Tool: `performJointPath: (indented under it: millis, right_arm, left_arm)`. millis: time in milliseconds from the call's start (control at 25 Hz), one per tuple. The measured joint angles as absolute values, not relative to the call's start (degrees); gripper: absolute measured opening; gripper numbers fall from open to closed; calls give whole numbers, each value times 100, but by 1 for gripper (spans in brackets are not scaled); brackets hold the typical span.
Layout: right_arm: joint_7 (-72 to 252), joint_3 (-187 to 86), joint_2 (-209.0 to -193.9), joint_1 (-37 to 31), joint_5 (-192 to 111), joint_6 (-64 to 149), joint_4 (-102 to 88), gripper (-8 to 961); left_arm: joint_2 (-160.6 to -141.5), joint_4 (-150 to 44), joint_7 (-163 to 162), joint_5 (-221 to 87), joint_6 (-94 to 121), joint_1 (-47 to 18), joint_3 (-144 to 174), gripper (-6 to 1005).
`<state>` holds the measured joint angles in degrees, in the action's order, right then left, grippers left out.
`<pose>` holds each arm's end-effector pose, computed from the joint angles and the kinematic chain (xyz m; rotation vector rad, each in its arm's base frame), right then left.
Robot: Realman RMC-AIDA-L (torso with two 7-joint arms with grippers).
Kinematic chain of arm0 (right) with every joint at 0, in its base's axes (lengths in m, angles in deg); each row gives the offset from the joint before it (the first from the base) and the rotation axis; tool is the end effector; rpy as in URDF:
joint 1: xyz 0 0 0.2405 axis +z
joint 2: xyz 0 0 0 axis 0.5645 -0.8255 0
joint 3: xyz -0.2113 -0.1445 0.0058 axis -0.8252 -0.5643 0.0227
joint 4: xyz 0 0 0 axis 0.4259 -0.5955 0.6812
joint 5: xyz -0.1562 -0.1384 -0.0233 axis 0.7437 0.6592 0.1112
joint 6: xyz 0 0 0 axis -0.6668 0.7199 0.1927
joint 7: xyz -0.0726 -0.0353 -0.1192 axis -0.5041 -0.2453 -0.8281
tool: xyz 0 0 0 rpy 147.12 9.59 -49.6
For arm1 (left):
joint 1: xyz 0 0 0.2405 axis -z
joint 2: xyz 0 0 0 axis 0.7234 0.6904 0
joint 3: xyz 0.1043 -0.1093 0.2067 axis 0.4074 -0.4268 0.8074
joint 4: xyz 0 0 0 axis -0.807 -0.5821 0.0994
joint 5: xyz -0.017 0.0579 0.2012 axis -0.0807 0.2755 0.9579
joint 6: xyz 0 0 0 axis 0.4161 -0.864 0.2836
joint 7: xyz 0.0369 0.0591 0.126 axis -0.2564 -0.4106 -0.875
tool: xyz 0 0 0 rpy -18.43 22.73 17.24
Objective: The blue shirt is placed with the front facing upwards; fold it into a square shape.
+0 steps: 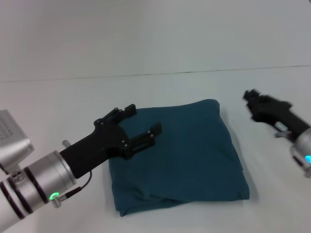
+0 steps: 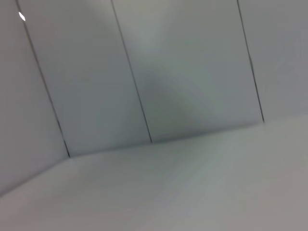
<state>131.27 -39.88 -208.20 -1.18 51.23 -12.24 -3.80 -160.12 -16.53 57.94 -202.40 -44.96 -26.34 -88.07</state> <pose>0.3222 0.3586 -0.0183 -1.8494 0.8290 0.8156 -0.2185 0.3202 -0.0680 -2.3587 -0.5656 -1.0716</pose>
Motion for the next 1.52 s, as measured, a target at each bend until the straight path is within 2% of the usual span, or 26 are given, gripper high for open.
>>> performJointPath:
  millis: [240, 400, 640, 680, 800, 1000, 1240, 1360, 1520]
  right_arm:
    - [14385, -4649, -20796, -589, 5884, -3224, 1255, 213]
    - [15457, -5025, -20792, -690, 6667, -4313, 2539, 296]
    - [16418, -5573, -20816, -628, 7538, -5186, 4025, 419]
    - [16526, -5707, -20819, -624, 7595, -5209, 4147, 440]
    - [16679, -6086, -20821, -615, 7646, -5203, 4290, 690]
    - [16722, -6659, -20844, -548, 7653, -4865, 4307, 911]
    - [16881, -7034, -20849, -441, 7628, -4588, 4269, 946]
    - [16909, -7149, -20855, -424, 7625, -4535, 4264, 945]
    - [16910, -7188, -20858, -422, 7617, -4473, 4241, 944]
  left_arm:
    - [-15773, -1637, 5568, -19873, -4946, -2690, -8865, 893]
    - [-15515, -1483, 5983, -19499, -4965, -2634, -8866, 894]
    - [-15324, -723, 7163, -18247, -4972, -2607, -9042, 894]
    - [-15322, -604, 7359, -18009, -4975, -2595, -9114, 894]
    - [-15375, -320, 7769, -17473, -4987, -2584, -9330, 894]
    - [-15419, -124, 8358, -16859, -4999, -2399, -9486, 893]
    - [-15465, -118, 8764, -16287, -5000, -2102, -9625, 891]
    - [-15555, -81, 8737, -16197, -5000, -2091, -9755, 891]
    - [-15573, -79, 8729, -16174, -5001, -2102, -9832, 890]
